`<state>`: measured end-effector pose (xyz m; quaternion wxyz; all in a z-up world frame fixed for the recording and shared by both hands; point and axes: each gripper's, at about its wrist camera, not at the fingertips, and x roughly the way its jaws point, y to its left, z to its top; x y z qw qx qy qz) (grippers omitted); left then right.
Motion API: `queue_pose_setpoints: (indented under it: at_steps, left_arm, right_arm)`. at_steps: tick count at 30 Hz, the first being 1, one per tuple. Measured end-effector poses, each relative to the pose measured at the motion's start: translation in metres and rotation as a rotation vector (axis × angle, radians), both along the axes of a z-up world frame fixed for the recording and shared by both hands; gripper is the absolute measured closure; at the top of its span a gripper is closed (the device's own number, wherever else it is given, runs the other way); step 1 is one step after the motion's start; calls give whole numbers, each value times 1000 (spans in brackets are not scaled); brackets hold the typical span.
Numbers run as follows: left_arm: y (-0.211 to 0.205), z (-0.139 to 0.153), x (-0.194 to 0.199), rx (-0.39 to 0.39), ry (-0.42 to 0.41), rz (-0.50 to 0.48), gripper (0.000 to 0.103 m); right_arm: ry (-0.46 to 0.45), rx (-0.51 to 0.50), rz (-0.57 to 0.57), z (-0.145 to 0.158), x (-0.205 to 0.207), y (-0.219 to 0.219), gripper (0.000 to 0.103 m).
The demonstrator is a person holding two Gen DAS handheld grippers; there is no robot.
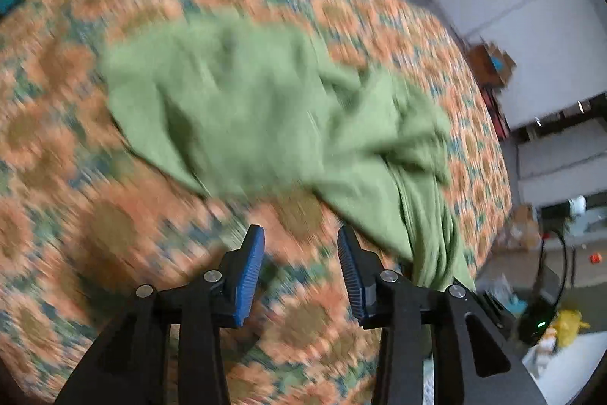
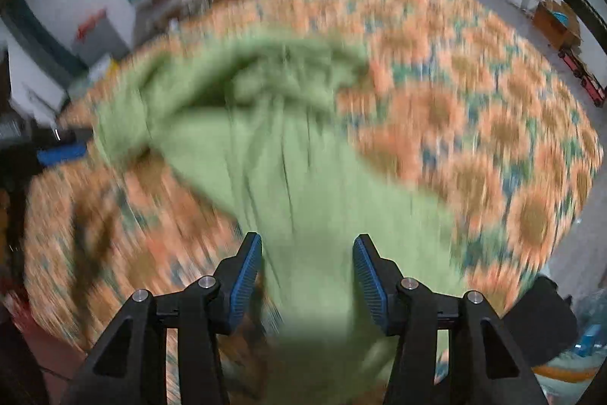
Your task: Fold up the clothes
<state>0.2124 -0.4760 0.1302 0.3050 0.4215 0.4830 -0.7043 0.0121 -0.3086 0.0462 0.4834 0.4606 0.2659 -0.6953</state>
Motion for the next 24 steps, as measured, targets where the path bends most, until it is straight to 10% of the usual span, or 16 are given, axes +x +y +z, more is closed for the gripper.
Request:
queue_pose_setpoints:
  at_steps: [3,5,7,12,16,24]
  left_arm:
    - [23,-10,-16,24,9,-40,62]
    - [35,-14,-28,24,11,-69,62]
    - [39,-16,-34,31,22,-90,62]
    - [39,-10,-41,35,83,-44,62]
    - [35,-6,-47,-1,89,20,62]
    - [37,-28,-62,61,47,4,62]
  right_arm:
    - [80,47,46,-16,15,9,49]
    - [134,79,77,-27,25,15,92]
    - [135,64,63,-20,14,19,94]
    - [191,-85,-154,37,-73,32,94]
    - [189,-153,-503,70,-153,42,60]
    - [-3,-93,-119,16,-74,36,60]
